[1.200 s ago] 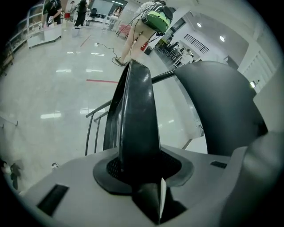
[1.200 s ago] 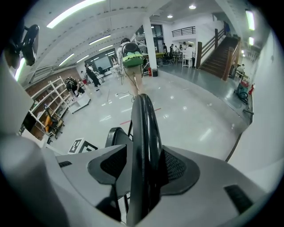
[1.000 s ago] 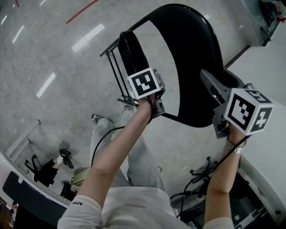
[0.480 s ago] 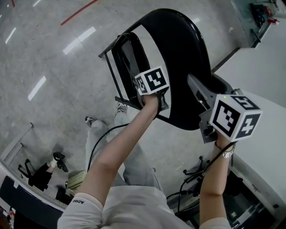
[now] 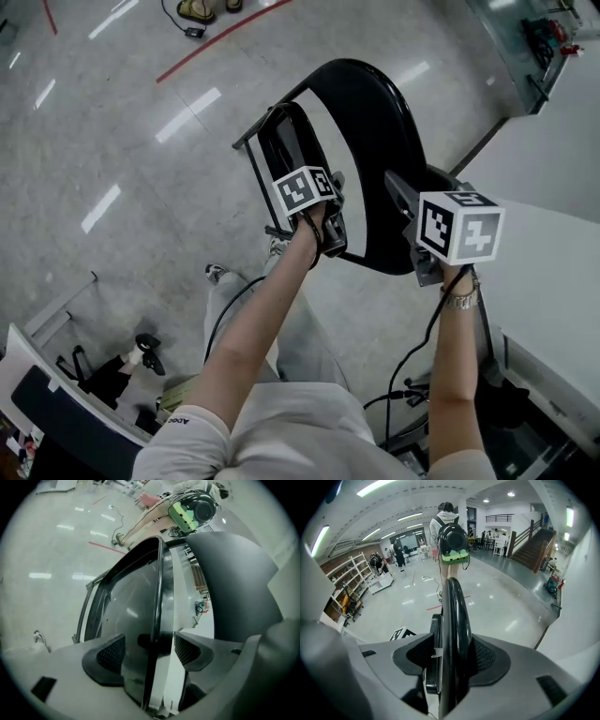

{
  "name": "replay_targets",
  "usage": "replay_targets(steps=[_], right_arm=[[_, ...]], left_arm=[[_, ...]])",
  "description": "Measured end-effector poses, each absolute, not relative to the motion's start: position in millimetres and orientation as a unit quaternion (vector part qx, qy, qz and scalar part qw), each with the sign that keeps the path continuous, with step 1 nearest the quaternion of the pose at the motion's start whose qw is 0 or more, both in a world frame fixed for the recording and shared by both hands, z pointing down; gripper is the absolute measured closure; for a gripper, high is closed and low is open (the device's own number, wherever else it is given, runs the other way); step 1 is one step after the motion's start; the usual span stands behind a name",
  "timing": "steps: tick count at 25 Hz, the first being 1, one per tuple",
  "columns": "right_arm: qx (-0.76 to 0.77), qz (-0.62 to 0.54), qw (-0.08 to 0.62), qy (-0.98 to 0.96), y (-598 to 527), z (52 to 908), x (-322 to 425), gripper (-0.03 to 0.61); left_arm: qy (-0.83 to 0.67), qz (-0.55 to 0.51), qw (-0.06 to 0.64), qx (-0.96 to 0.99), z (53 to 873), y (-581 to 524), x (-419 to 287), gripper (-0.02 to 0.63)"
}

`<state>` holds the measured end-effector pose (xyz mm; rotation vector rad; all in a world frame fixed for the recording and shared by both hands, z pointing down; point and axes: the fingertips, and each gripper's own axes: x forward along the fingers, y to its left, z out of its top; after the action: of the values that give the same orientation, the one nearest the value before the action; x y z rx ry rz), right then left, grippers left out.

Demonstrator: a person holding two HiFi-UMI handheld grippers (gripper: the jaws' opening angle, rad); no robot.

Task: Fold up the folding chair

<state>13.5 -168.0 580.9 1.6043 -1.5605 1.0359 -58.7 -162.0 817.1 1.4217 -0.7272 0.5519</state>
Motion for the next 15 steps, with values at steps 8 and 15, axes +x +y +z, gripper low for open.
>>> replay_targets(steps=[8,15], right_arm=[[0.577,0.439,0.326,-0.607,-158.1,580.1,5.0,0.347],[0.544,0.471,0.288,-0.633,-153.1,559.5,2.2,0.347]], left_arm=[[-0.303,0.244,0.587,0.709,730.2,-144.1,-120.3,0.295],[-0.240,0.217,0.415,0.850,579.1,-176.0,-103.3,0.298]])
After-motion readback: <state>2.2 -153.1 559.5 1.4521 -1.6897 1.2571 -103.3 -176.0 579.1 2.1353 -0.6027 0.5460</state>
